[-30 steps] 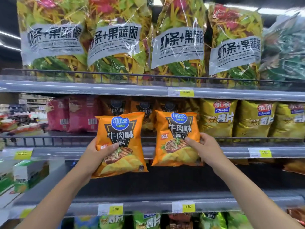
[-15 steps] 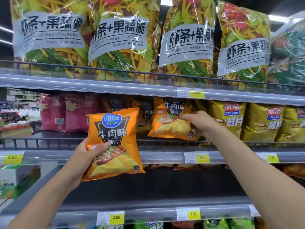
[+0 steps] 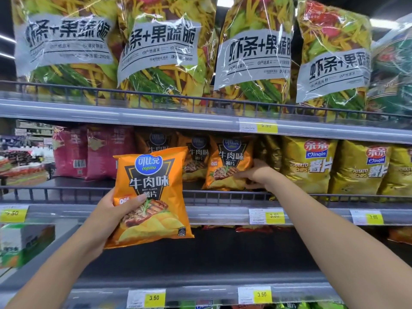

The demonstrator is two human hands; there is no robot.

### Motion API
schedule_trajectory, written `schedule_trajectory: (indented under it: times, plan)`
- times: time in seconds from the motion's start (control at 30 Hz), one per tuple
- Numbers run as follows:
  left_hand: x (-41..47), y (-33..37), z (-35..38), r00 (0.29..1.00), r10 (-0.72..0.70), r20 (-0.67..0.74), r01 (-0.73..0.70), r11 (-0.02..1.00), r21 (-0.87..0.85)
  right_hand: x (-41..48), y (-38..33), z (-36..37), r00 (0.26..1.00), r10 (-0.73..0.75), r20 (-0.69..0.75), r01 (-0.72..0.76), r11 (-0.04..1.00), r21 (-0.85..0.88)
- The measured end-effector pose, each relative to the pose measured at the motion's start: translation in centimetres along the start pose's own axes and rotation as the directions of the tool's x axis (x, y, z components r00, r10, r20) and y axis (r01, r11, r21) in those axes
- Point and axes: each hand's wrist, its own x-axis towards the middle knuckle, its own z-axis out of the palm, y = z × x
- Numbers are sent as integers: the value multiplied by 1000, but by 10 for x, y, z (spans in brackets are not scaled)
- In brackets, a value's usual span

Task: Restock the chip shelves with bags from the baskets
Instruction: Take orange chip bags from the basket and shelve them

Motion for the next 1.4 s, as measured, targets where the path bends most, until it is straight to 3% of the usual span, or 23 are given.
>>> schedule_trajectory:
  times: [0.07, 0.13, 0.3, 0.47, 0.67, 0.73, 0.87, 1.0, 1.13, 1.27, 1.33, 1.4]
  plan:
    - [-1, 0, 0, 1000, 11, 6, -11, 1000, 14, 3, 1, 0, 997, -75, -30, 63, 954, -293]
    - [-2, 0, 0, 1000, 13, 2, -13, 1000, 23, 10, 3, 0, 991, -120, -56, 83, 893, -443]
    - [-3, 0, 0, 1000, 20, 4, -20, 1000, 17, 27, 5, 3, 997, 59, -41, -68, 956, -284]
    - [-4, 1, 2, 1000, 13, 9, -13, 1000, 21, 43, 10, 1, 986, 120, -118, -147, 956, -254]
    - [-4, 2, 2, 1000, -4, -14, 5, 999, 36, 56, 14, -1, 994, 11, -105, -60, 873, -485]
    - [-5, 2, 2, 1000, -7, -12, 8, 999, 32, 56, 12, 2, 991, 28, -128, -97, 812, -576]
    - [-6, 3, 4, 1000, -19, -19, 20, 999, 25, 55, 0, 13, 969, -31, -246, -137, 757, -639]
    - [-7, 3, 5, 999, -24, -24, 25, 999, 31, 36, -17, 10, 966, -74, -248, -122, 714, -689]
    - [-5, 4, 8, 999, -24, -37, 25, 999, 43, 9, -25, 3, 976, -100, -195, -54, 754, -655]
    - [-2, 18, 18, 999, -35, 3, 35, 997, 66, -23, -25, 9, 895, -432, -113, 337, 820, -462]
    - [5, 26, 23, 998, -63, 23, 62, 996, 64, -47, -30, 15, 893, -449, 16, 434, 852, -292]
    - [12, 35, 29, 994, -99, 40, 97, 994, 41, -67, -38, 18, 909, -365, 202, 397, 905, -152]
